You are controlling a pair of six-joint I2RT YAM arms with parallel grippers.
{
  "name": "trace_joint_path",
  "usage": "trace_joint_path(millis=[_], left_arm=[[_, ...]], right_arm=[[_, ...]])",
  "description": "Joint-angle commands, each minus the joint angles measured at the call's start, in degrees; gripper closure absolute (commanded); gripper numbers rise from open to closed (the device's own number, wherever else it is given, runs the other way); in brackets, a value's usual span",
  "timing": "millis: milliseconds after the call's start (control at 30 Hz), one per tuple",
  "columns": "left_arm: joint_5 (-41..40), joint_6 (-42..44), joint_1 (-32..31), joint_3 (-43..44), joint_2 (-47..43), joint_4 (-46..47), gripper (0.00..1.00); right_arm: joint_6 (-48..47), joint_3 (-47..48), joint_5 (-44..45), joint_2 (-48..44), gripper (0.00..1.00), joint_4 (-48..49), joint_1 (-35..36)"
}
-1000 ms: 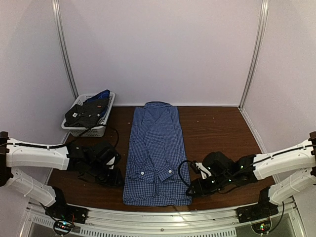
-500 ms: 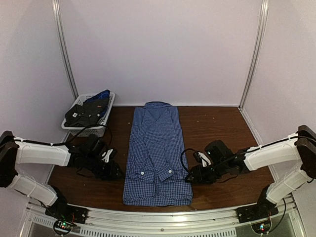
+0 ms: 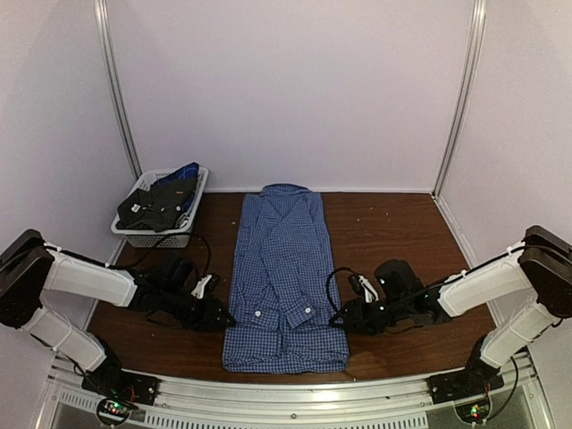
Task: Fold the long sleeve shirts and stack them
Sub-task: Pick up the rectangle-folded shirt from the center of the board.
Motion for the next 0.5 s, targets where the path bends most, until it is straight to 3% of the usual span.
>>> trace_joint_path(millis=[0, 467], left_arm=[[2.02, -1.51, 0.25, -0.78, 2.08, 5.5, 0.6], [4.41, -4.36, -0.19, -0.71, 5.2, 10.98, 0.75]], right_arm=[[2.57, -1.5, -0.02, 1.89, 0.49, 4.66, -0.29], [4.73, -1.23, -1.5, 6.02, 0.59, 10.29, -0.29]])
